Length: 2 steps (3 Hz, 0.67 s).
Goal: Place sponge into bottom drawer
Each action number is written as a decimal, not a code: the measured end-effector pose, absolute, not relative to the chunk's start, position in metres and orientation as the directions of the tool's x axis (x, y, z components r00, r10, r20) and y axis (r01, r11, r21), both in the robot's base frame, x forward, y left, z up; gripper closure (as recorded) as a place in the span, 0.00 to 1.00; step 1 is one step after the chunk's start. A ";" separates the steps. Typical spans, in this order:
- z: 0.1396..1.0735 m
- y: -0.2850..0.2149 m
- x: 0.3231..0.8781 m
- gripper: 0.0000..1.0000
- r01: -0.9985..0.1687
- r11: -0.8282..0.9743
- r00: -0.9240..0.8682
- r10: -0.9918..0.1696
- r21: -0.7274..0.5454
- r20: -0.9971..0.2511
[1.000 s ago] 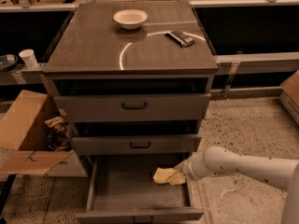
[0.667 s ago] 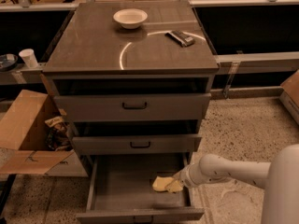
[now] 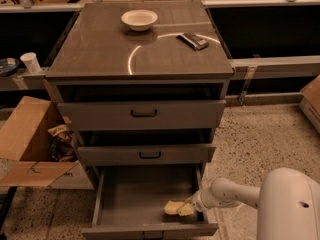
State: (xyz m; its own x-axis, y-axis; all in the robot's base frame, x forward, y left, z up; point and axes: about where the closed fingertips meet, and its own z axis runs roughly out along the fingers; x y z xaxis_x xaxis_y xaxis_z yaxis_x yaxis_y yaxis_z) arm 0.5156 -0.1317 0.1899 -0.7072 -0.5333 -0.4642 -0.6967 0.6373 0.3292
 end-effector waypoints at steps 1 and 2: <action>0.185 -0.132 0.518 0.52 -0.692 0.642 -0.711 -0.527 0.330 -0.465; 0.185 -0.132 0.518 0.29 -0.692 0.642 -0.711 -0.527 0.330 -0.465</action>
Offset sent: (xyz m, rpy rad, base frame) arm 0.0022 -0.0005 -0.0049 0.0016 -0.0003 -0.0074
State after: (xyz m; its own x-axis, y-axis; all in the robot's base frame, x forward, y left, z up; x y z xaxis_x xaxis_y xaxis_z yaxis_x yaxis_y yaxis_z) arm 0.5178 -0.1323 0.1850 -0.7110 -0.5273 -0.4652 -0.6921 0.6419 0.3301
